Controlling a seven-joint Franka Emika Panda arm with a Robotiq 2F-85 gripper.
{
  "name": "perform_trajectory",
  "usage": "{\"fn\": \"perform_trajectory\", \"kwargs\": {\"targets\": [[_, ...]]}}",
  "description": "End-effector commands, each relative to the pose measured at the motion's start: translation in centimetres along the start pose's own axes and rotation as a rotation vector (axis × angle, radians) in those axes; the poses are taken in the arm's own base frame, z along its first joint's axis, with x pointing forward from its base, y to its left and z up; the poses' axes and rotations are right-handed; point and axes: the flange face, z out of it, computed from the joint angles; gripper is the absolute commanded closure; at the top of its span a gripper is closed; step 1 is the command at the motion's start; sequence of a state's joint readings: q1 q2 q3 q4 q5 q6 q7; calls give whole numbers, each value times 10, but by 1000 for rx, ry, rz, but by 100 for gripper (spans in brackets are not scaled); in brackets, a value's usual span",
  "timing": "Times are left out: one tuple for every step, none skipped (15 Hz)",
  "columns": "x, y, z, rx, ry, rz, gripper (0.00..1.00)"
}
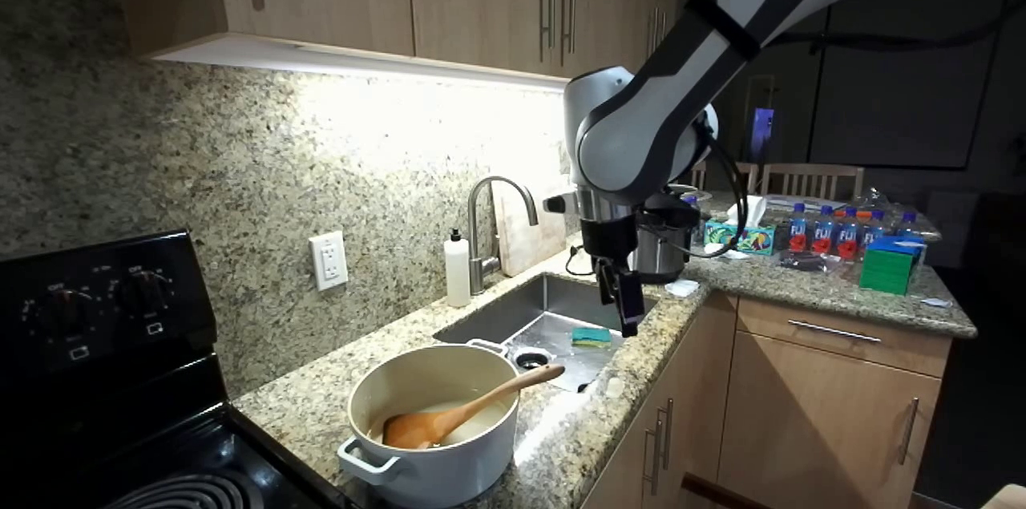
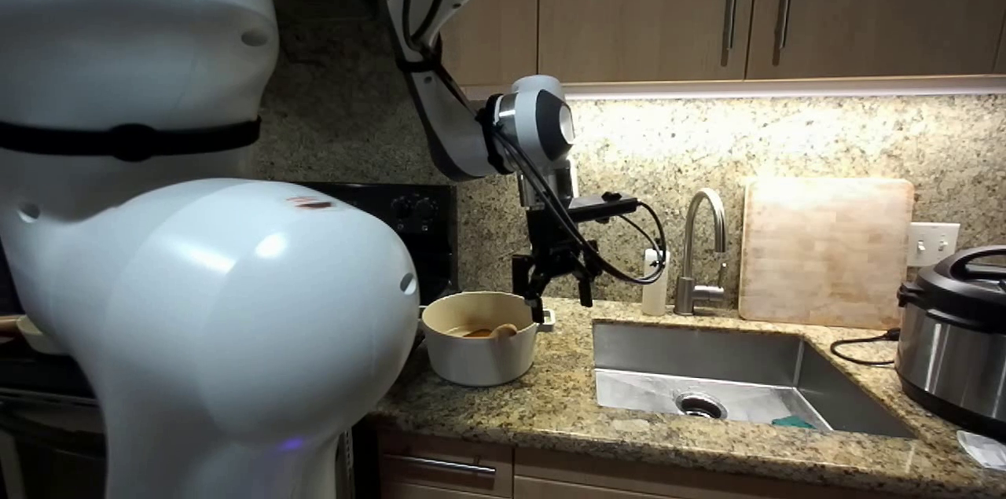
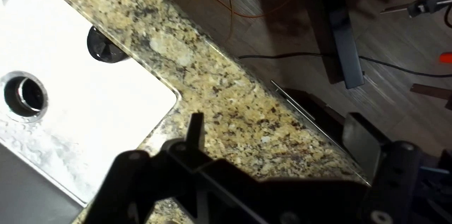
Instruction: Use the wooden spoon to stir the water in the pot.
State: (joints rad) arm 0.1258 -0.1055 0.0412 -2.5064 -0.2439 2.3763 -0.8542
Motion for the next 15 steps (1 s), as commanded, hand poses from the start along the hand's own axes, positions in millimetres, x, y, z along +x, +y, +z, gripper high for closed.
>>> {"fn": "perform_trajectory", "kwargs": {"targets": [[12,-25,7,-4,59,-42,0],[22,-27,8,-19,90,-14,0],[30,-29,7,-32,116,-19,0],[41,-29,3,-46,132,-39,0],[49,-28,1,-55,136,-49,0],[59,-27,-2,-51,131,-81,0],[66,-25,-3,-40,132,-93,0],[73,-23,-2,-19,136,-97,0],[78,-20,-1,-2,137,-94,0],[83,-17,3,41,141,-103,0],[89,-16,7,70,153,-124,0],[96,-14,12,117,158,-145,0],[101,-12,15,151,159,-156,0],[104,-8,19,180,154,-162,0],[107,-5,22,202,148,-160,0]]}}
